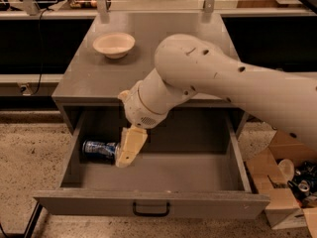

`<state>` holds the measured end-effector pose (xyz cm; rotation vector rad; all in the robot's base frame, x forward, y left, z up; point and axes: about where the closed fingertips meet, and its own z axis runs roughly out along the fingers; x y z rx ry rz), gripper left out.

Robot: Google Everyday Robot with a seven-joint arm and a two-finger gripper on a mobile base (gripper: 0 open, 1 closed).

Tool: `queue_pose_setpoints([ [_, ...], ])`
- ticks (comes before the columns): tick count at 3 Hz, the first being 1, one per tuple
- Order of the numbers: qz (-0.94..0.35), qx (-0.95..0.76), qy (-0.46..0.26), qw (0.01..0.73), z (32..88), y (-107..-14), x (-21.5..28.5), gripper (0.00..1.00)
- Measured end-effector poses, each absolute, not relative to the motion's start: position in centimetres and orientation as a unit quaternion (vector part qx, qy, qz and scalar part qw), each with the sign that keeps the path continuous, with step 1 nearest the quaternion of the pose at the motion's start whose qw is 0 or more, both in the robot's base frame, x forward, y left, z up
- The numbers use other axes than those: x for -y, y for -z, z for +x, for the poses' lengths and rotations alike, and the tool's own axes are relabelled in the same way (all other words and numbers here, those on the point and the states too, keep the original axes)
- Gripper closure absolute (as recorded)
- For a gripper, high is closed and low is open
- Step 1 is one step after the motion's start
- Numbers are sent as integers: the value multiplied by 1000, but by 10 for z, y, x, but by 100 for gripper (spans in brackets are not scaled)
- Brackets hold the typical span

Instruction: Pick pepsi can from top drawer and place on counter

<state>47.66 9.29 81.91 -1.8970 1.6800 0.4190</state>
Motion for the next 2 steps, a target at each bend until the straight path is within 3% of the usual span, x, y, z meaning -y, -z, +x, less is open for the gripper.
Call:
queue_pose_setpoints([
  [2, -731, -617, -158, 246, 459, -768, -115, 0],
])
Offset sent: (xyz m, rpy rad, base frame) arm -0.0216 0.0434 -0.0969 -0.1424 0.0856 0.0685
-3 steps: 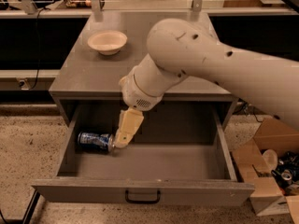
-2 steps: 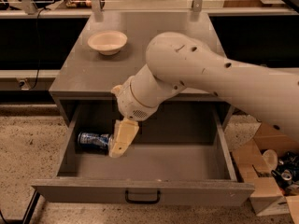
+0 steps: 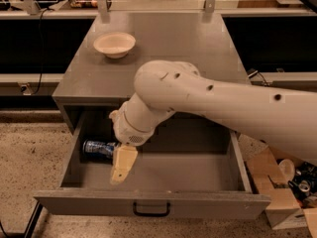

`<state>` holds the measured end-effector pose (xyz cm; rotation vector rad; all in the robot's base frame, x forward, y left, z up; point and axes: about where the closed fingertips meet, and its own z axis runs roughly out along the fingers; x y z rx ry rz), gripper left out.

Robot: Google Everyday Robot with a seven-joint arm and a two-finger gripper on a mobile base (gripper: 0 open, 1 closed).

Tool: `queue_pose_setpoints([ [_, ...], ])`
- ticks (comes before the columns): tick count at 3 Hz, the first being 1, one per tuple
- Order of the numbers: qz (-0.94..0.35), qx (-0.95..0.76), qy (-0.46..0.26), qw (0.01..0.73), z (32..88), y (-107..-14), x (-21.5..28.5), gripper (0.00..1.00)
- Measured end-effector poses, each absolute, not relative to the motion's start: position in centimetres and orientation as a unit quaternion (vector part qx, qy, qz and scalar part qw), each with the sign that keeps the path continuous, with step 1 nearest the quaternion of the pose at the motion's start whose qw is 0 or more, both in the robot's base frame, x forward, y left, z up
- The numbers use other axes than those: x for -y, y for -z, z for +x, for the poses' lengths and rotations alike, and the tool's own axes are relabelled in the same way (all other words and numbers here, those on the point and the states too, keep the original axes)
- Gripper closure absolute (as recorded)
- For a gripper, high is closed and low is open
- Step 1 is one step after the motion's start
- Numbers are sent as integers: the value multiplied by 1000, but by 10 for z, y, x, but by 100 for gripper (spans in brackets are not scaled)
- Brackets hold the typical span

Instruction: Pick pepsi can from top drawer and place on counter

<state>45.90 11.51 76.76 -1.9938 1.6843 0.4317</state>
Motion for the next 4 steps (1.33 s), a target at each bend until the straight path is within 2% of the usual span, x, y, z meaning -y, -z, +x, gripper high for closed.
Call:
queue_pose_setpoints([
  [2, -738, -621, -146, 222, 459, -748, -126, 0],
  [4, -707, -623, -141, 303, 480, -739, -112, 0],
])
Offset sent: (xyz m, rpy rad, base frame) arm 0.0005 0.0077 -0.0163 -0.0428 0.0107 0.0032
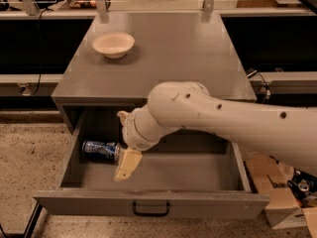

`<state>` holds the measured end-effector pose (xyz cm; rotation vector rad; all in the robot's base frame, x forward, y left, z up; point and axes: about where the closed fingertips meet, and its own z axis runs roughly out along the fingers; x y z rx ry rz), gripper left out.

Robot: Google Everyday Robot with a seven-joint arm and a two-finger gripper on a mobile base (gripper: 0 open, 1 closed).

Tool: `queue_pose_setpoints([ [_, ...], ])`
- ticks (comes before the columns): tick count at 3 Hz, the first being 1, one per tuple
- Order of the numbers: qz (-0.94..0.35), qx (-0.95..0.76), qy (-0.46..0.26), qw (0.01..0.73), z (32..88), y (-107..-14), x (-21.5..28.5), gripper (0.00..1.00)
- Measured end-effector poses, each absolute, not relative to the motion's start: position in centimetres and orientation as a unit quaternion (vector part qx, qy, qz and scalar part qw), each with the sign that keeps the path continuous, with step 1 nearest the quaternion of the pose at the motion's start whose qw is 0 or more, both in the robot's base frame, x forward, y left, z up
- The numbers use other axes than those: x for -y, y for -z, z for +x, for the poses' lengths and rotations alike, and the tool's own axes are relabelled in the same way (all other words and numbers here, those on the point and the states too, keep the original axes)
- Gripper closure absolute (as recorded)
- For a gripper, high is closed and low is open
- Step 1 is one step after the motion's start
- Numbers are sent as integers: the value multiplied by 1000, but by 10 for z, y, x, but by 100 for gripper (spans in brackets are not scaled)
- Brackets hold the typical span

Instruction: Pick pepsi can from top drawer and place on counter

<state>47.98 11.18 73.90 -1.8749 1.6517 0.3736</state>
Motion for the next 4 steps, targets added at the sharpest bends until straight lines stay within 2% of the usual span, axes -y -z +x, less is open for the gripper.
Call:
queue_pose_setpoints([
  [2, -667, -612, -128, 406, 516, -736, -123, 0],
  [3, -660, -606, -147, 420, 534, -725, -144, 0],
  [4, -653, -611, -194, 403, 530, -692, -162, 0],
])
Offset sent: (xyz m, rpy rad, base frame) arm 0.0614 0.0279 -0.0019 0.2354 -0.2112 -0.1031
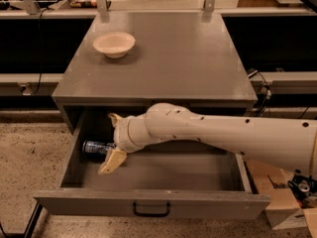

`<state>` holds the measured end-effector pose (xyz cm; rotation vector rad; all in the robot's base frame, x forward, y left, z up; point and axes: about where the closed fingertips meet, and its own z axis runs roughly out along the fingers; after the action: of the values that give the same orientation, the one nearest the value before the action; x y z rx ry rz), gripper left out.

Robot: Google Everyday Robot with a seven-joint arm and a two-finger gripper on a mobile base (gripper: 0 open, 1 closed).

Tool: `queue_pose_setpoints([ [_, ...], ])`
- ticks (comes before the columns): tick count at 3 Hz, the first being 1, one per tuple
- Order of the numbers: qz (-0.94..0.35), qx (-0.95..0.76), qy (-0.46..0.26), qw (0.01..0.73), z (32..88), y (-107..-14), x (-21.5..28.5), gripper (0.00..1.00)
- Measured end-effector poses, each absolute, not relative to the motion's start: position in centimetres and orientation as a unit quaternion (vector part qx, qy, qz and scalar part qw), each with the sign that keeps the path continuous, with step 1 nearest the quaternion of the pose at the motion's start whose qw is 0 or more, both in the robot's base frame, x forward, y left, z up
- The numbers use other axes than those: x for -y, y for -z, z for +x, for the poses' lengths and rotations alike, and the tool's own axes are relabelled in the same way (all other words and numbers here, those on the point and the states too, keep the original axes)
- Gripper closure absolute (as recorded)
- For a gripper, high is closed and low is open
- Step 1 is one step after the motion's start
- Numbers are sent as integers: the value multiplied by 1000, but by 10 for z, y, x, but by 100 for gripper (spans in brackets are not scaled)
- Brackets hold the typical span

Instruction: Pick pepsi can from top drawer and place on counter

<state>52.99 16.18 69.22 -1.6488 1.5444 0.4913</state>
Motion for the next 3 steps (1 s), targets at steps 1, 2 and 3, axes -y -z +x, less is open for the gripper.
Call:
queue_pose_setpoints([
  [1, -640, -625, -225, 387, 521, -664, -169, 0],
  [2, -629, -638, -227, 382, 520, -651, -168, 0],
  [3, -620, -636, -225, 400, 528, -660, -168, 0],
])
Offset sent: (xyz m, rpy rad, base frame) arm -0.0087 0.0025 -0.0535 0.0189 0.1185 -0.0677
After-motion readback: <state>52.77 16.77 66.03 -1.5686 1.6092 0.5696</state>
